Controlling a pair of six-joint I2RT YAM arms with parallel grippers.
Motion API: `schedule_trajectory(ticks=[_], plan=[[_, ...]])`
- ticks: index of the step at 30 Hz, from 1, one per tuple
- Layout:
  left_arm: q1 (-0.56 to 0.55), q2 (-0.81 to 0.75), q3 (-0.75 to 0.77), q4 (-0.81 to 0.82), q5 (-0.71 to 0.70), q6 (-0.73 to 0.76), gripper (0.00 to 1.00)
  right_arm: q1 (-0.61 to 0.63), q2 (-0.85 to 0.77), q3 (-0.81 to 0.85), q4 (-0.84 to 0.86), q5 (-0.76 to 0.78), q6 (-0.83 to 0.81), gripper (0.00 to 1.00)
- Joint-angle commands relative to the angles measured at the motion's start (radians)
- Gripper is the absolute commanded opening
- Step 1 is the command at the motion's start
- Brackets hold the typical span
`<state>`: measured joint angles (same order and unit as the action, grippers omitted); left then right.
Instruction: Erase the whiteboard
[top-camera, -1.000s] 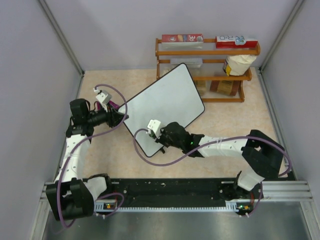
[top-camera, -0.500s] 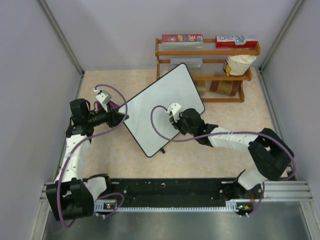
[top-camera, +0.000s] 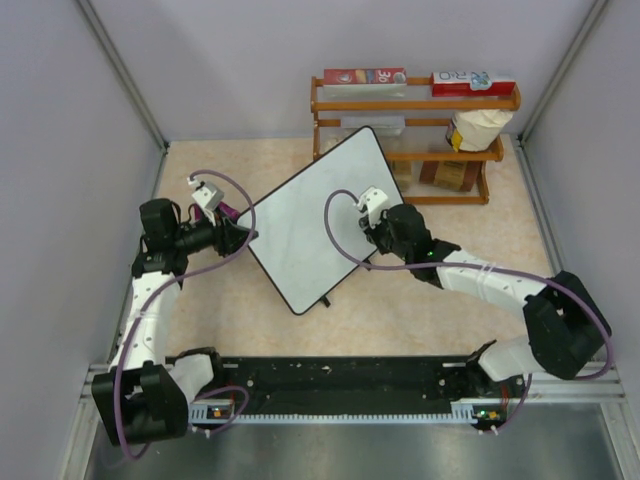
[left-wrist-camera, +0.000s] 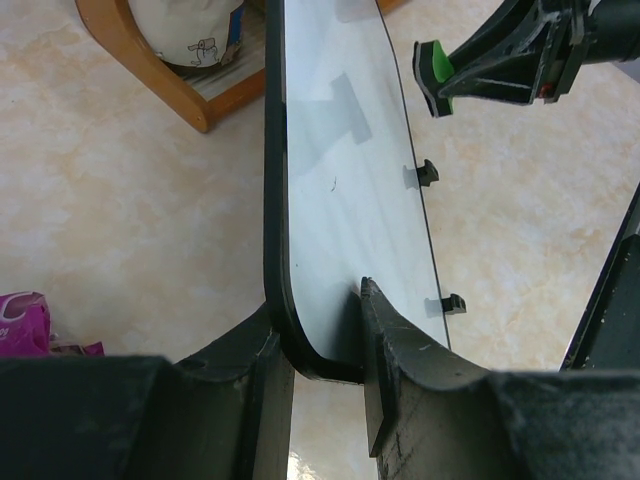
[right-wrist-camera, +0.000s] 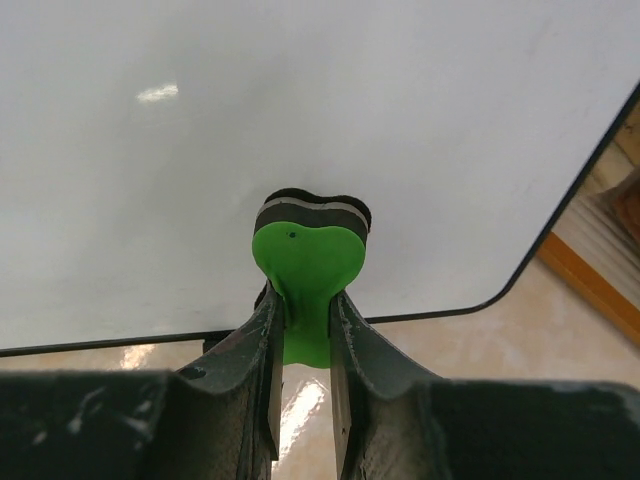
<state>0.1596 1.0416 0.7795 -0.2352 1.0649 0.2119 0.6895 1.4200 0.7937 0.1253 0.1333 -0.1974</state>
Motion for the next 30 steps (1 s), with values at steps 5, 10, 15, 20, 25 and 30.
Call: schedule_trajectory(ticks=[5, 10, 15, 20, 25, 30], plan=[[-0.018, -0.028, -0.028, 0.008, -0.028, 0.156, 0.0, -0.031, -0.154, 0.038, -0.076, 0.008, -0.004, 0.0], [-0.017, -0.026, -0.026, 0.004, -0.029, 0.158, 0.02, -0.047, -0.202, 0.041, -0.182, -0.011, -0.013, 0.0], [-0.017, -0.034, -0.023, 0.005, -0.028, 0.149, 0.17, -0.102, -0.234, 0.07, -0.32, -0.012, -0.002, 0.0], [-0.017, -0.04, -0.025, 0.014, -0.033, 0.138, 0.25, -0.18, -0.239, 0.084, -0.44, -0.026, -0.002, 0.0], [-0.017, -0.037, -0.019, 0.027, -0.051, 0.123, 0.26, -0.254, -0.243, 0.061, -0.533, -0.029, -0.033, 0.0], [-0.015, -0.019, -0.005, 0.028, -0.082, 0.126, 0.04, -0.298, -0.251, 0.033, -0.573, -0.024, -0.057, 0.0]])
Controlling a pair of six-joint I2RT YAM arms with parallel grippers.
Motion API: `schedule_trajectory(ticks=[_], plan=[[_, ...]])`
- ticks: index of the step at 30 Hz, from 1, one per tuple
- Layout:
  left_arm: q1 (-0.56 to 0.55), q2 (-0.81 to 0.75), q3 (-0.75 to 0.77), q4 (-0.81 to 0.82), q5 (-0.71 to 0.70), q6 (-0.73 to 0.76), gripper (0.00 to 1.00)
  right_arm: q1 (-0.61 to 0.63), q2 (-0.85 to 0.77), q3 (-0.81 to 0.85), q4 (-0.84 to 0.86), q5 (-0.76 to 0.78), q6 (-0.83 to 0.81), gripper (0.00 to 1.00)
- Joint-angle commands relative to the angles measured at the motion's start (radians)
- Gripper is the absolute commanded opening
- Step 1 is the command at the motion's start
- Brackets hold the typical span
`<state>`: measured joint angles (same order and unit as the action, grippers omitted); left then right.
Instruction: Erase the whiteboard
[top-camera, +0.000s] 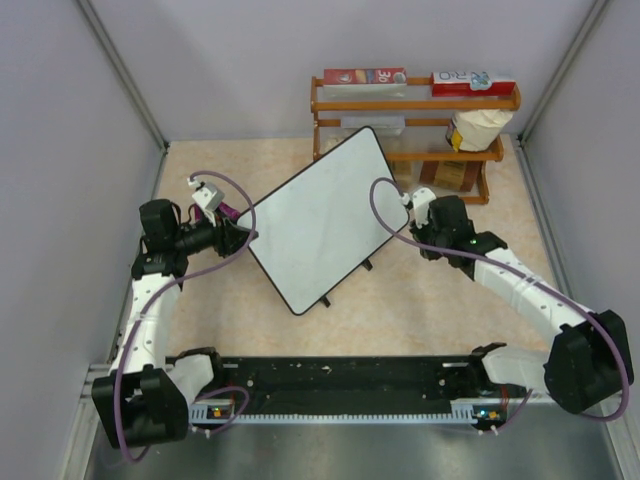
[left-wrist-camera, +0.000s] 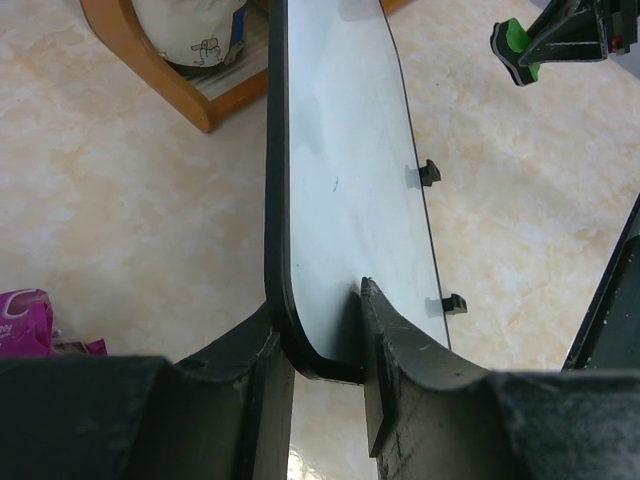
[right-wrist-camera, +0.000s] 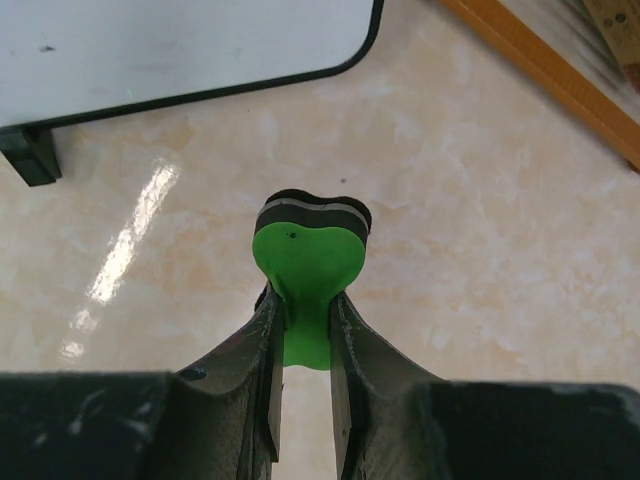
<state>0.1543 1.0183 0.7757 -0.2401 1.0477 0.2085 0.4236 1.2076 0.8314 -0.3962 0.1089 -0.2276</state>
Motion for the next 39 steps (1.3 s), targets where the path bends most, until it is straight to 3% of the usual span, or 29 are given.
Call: schedule_trajectory(ticks=[1, 16, 27, 39], plan=[[-0.012, 0.006, 0.008, 0.033, -0.069, 0.127, 0.0, -0.043, -0.043, -0.008, -0.058, -0.002, -0.029, 0.0], [-0.012, 0.114, 0.138, 0.013, -0.112, 0.209, 0.0, -0.105, -0.04, -0.046, -0.127, -0.021, -0.09, 0.01], [-0.01, 0.132, 0.151, 0.013, -0.164, 0.269, 0.0, -0.18, 0.046, -0.054, -0.153, -0.084, -0.145, 0.1], [-0.012, 0.103, 0.103, 0.076, -0.17, 0.244, 0.1, -0.261, 0.2, -0.023, -0.165, -0.158, -0.17, 0.2]])
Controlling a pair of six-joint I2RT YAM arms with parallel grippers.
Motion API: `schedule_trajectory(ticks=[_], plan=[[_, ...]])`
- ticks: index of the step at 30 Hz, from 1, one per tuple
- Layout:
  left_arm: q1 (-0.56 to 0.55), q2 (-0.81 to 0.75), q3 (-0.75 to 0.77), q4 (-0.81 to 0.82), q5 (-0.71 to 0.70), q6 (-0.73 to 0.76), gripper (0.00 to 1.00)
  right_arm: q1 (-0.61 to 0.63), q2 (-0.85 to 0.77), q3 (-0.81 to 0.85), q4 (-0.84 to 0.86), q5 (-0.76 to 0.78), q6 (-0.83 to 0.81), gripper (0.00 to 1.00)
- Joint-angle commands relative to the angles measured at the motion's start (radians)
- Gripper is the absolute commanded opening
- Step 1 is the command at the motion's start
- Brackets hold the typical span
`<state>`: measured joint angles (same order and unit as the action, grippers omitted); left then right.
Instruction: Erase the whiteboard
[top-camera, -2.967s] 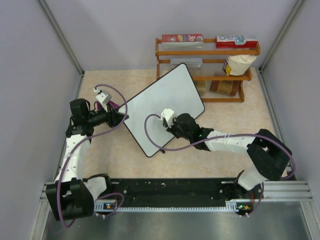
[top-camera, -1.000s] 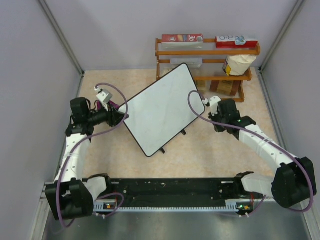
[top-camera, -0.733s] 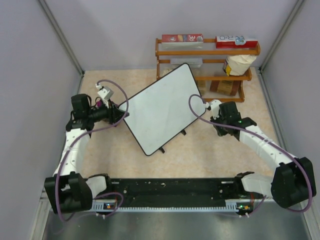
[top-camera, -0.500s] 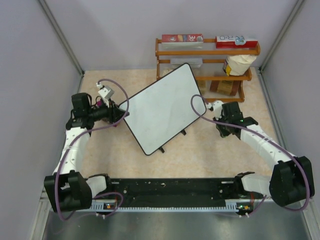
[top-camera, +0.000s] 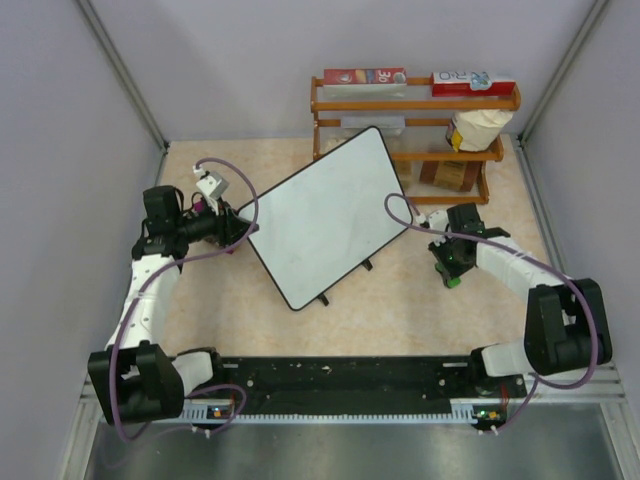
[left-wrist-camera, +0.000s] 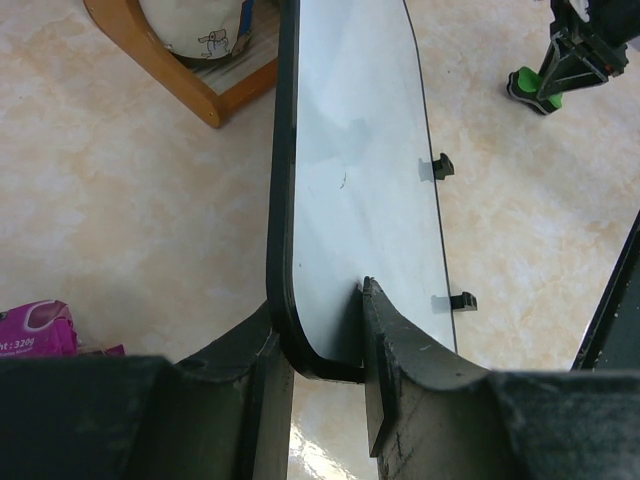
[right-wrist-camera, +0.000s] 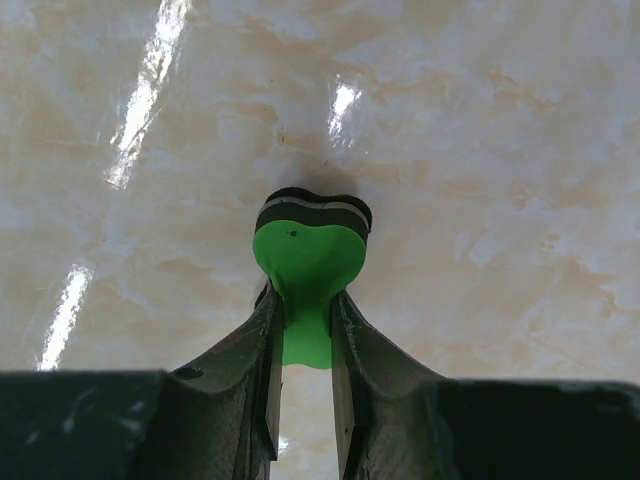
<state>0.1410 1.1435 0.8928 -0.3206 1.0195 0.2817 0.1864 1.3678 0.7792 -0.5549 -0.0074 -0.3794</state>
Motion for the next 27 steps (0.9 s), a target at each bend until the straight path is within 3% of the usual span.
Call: schedule_trajectory(ticks=[1, 5, 11, 27], plan=[[0.002, -0.025, -0.014, 0.158, -0.142, 0.163, 0.11, -0.025, 0.045, 0.031, -0.007, -0.043, -0.019, 0.21], [0.002, -0.037, -0.017, 0.181, -0.15, 0.149, 0.14, -0.031, 0.051, 0.037, -0.007, -0.052, -0.018, 0.34], [0.003, -0.039, -0.008, 0.186, -0.157, 0.149, 0.18, -0.041, 0.053, 0.048, -0.013, -0.06, -0.016, 0.44], [0.002, -0.042, -0.003, 0.199, -0.159, 0.131, 0.2, -0.108, 0.082, 0.054, -0.031, -0.213, -0.016, 0.47]])
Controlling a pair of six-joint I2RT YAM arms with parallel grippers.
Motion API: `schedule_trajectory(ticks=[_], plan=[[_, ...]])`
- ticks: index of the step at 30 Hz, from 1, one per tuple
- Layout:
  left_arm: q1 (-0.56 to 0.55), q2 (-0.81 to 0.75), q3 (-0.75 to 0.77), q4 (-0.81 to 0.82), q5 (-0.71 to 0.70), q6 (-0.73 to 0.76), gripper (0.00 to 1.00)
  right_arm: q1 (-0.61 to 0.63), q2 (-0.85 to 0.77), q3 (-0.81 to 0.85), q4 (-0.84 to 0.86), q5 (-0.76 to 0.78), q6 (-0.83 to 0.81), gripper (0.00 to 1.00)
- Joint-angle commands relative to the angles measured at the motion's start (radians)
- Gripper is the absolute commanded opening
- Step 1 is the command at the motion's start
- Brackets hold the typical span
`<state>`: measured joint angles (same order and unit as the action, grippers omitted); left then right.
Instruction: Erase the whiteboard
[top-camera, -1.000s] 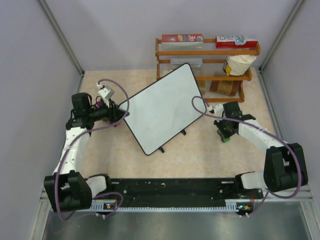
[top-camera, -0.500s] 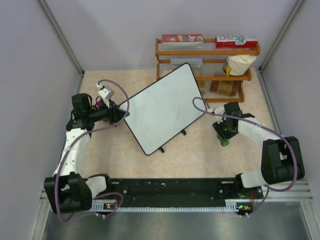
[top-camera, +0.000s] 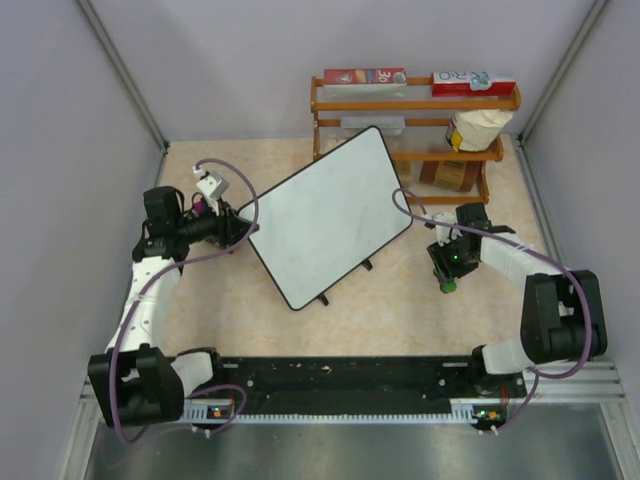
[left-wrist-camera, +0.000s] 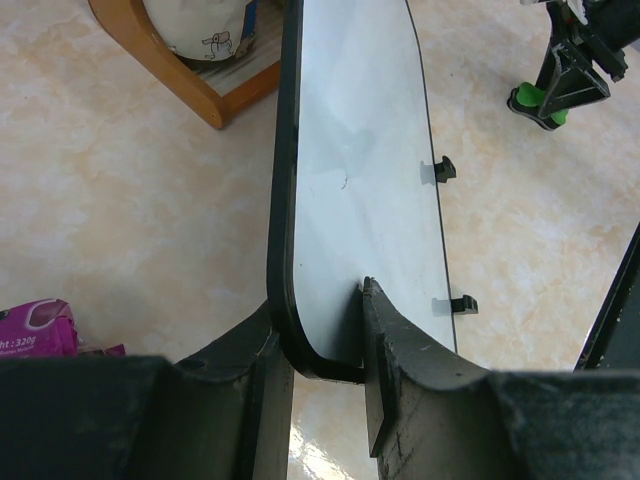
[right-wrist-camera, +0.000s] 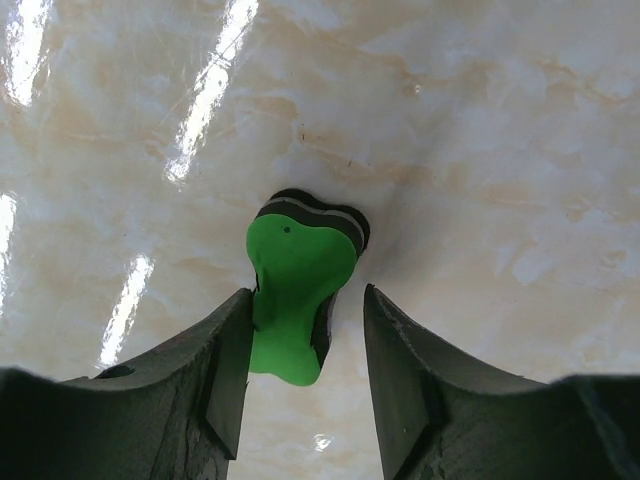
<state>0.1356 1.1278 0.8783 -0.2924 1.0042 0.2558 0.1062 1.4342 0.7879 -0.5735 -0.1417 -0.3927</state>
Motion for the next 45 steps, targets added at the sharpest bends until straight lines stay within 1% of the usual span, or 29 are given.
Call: schedule_trajectory(ticks=[1, 10, 16, 19, 24, 32, 35, 38, 45], plan=[[0.009, -0.028, 0.01, 0.171, -0.142, 0.157, 0.2, -0.03, 0.028, 0.043, -0.012, -0.084, -0.003, 0.47], [0.009, -0.026, 0.007, 0.171, -0.141, 0.154, 0.2, -0.042, 0.072, 0.057, -0.029, -0.137, -0.002, 0.48], [0.007, -0.031, 0.008, 0.179, -0.147, 0.148, 0.2, -0.048, 0.048, 0.066, -0.031, -0.13, 0.002, 0.49], [0.009, -0.034, 0.01, 0.188, -0.154, 0.132, 0.23, -0.053, 0.022, 0.08, -0.032, -0.121, 0.009, 0.49], [0.009, -0.036, 0.028, 0.187, -0.154, 0.122, 0.36, -0.059, -0.023, 0.114, -0.049, -0.119, 0.028, 0.51], [0.009, -0.016, 0.057, 0.2, -0.191, 0.102, 0.47, -0.057, -0.096, 0.162, -0.074, -0.111, 0.034, 0.54], [0.009, 0.001, 0.071, 0.203, -0.185, 0.085, 0.52, -0.059, -0.112, 0.163, -0.08, -0.113, 0.034, 0.55], [0.009, 0.009, 0.085, 0.203, -0.176, 0.069, 0.55, -0.059, -0.129, 0.162, -0.083, -0.116, 0.034, 0.56], [0.007, -0.023, 0.088, 0.217, -0.153, 0.031, 0.57, -0.059, -0.156, 0.162, -0.086, -0.119, 0.04, 0.57]])
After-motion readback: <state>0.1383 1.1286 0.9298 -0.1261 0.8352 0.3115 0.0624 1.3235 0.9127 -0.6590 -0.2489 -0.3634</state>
